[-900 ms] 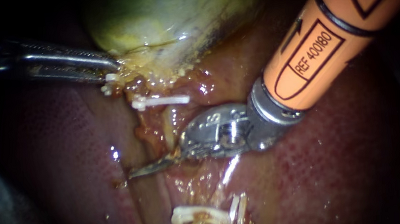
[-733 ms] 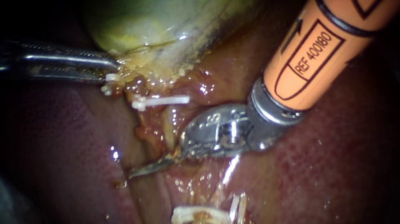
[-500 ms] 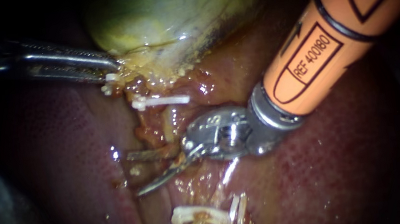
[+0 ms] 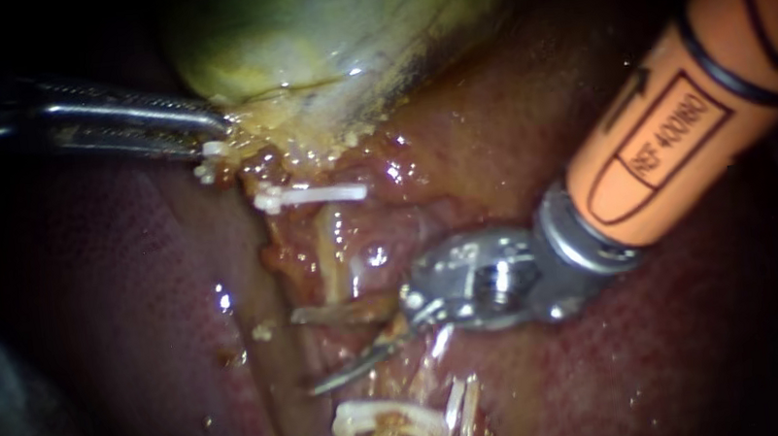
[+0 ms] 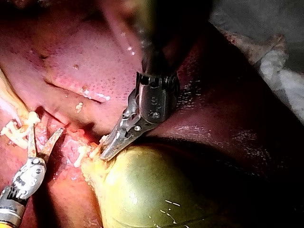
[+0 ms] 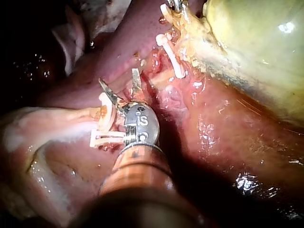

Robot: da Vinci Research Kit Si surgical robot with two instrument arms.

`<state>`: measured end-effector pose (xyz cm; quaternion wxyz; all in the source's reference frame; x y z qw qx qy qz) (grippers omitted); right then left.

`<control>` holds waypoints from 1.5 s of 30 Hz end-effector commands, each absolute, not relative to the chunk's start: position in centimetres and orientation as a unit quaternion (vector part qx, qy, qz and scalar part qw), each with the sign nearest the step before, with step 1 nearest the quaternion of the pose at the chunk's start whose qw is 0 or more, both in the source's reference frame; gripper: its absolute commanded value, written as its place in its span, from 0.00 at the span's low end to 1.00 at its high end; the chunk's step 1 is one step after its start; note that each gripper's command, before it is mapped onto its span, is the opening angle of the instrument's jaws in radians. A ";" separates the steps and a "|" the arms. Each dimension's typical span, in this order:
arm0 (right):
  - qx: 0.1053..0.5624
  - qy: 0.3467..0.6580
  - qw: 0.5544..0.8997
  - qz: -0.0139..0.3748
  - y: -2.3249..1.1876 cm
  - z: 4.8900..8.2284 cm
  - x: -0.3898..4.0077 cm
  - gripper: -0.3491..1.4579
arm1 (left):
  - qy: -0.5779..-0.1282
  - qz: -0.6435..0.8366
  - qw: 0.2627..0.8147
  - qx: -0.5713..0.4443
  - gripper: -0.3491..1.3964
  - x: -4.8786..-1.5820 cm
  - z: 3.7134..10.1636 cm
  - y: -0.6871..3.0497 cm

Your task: Go back from the cut right tube

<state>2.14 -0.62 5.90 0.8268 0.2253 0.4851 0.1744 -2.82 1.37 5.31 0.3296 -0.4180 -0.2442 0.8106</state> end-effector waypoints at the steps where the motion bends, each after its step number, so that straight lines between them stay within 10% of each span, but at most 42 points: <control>1: 0.206 0.485 0.832 0.171 -0.61 5.89 2.06 0.98 | -0.244 0.811 0.330 -0.418 0.00 -2.82 5.31 1.37; 20: 0.082 0.416 0.895 0.140 -0.15 5.81 0.86 0.99 | -0.243 0.811 0.330 -0.418 0.00 -2.81 5.31 1.37; 45: 0.101 0.417 0.895 0.123 -0.08 5.76 0.77 0.99 | -0.241 0.816 0.321 -0.415 0.00 -3.22 5.88 1.14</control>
